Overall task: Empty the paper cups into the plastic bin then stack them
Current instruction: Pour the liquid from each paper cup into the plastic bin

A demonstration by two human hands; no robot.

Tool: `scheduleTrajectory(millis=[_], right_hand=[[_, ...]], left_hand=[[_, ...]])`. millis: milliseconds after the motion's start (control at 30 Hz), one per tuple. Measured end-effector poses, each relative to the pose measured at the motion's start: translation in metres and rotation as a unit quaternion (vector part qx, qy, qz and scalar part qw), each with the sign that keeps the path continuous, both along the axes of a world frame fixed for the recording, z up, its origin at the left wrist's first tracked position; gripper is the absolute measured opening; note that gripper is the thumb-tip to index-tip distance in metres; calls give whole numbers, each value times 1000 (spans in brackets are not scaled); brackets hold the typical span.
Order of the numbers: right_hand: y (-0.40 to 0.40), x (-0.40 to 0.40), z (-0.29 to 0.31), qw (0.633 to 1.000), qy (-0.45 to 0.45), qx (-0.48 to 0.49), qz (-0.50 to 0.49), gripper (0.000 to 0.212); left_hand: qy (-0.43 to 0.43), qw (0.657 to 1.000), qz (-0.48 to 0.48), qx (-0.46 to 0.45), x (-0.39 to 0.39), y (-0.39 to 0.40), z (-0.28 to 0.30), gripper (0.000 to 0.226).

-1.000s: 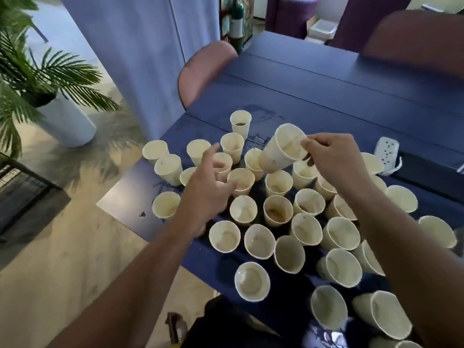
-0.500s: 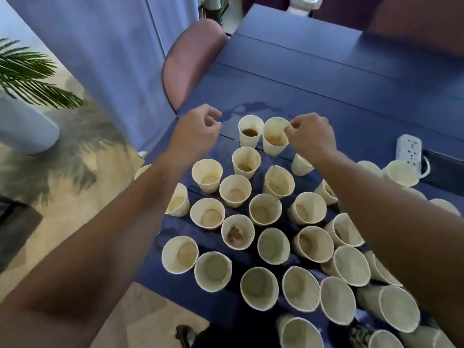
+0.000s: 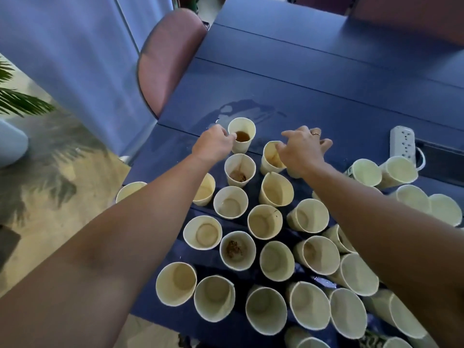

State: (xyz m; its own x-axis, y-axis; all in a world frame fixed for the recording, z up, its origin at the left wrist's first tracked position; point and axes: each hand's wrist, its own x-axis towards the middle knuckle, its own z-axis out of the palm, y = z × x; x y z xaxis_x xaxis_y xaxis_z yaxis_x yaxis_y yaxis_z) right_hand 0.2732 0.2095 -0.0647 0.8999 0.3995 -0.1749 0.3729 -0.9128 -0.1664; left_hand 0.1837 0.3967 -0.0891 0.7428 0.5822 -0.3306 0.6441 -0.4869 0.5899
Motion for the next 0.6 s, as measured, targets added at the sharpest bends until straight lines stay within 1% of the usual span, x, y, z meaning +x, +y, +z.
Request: scheduleTrajectory(millis=[67,133,233,333,400,467,600], right_hand=[[-5,2,4,999,-7,30,-7,46],[-11,4,13,998,-15,58,-19,50],[-26,6,28,997,-24,75,-22,45],[-44,2,37,997,-28,77,-4,36],[-53,-4,39,997,-25,73,13,33],[-60,-11,40,997,-20,76,26,32],[-68,-23,48,995,1,97,39,30]], left_hand=[[9,1000,-9,13,7,-1,-2,31],[15,999,1,34,13,-1,-3,32],[13,998,29,61,20,-1,0,28],[13,997,25,73,26,-3,6,19],[10,997,26,77,27,-3,10,22],[1,996,23,85,28,-2,14,18],[-28,993,2,117,29,-5,37,27]])
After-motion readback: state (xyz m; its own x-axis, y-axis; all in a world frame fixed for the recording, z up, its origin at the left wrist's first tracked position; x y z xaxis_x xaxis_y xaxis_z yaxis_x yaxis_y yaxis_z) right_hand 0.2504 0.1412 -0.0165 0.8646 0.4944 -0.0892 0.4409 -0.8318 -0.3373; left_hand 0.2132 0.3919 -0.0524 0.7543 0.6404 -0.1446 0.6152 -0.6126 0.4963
